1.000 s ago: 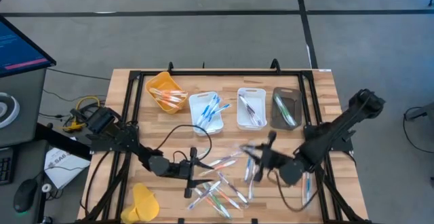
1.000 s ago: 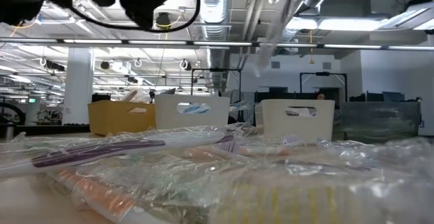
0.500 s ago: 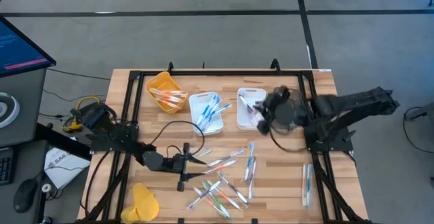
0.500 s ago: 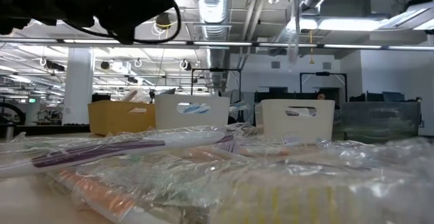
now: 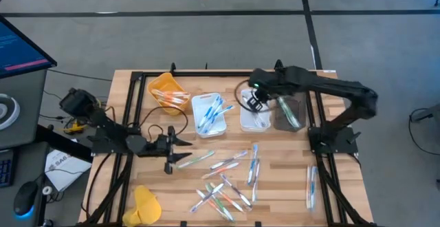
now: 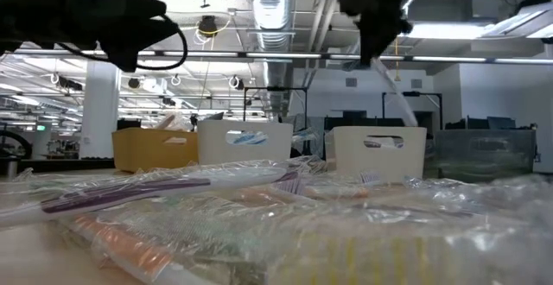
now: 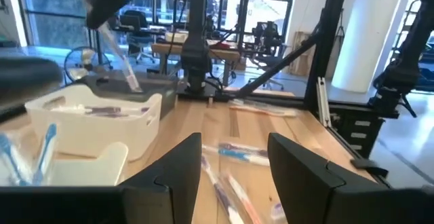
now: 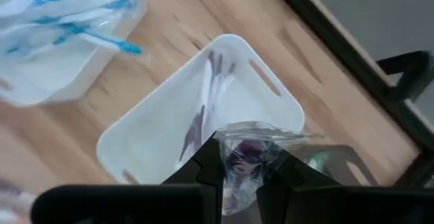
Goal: Pick & Place Toothbrushes
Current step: Put the purple toothbrush into the right white bin
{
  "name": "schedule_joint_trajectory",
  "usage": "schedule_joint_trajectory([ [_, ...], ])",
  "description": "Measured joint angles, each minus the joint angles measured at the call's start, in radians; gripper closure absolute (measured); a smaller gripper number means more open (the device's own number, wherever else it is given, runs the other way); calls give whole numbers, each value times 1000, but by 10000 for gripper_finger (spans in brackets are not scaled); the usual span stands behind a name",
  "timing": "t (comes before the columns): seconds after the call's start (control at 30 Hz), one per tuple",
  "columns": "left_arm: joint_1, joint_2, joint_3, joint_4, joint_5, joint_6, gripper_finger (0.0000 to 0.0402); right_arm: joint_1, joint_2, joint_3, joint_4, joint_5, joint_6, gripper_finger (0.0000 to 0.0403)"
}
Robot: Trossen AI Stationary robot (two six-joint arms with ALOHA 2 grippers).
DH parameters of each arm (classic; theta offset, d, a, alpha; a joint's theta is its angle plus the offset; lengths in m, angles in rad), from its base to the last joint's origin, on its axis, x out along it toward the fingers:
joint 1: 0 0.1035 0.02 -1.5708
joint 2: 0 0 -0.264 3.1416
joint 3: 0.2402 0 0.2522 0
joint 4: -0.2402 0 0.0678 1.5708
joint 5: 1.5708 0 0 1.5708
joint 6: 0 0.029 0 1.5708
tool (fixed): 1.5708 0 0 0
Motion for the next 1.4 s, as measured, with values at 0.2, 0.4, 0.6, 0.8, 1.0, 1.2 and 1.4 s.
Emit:
schedule_joint_trajectory([
  [0.2, -5, -7, -17, -1, 1, -7, 242, -37, 184, 69, -1, -59, 0, 359],
  [0.4, -26, -3, -16, -2, 5, -14, 243, -38, 353, 174, -127, -105, 59, 359],
  [0.6, -39, -3, -16, -1, 5, -15, 247, -43, 477, 223, -216, -136, 87, 358],
  [0.8, -39, -3, -16, -1, 4, -15, 247, -57, 546, 224, -225, -154, 81, 353],
  [1.0, -38, -2, -16, -1, 1, -39, 247, -67, 561, 223, -211, -154, 80, 350],
  [1.2, -38, -2, -16, -1, 1, -38, 247, -67, 560, 223, -223, -153, 61, 318],
  [1.4, -43, -2, -16, -1, 2, -38, 247, -66, 560, 225, -241, -154, 64, 260],
])
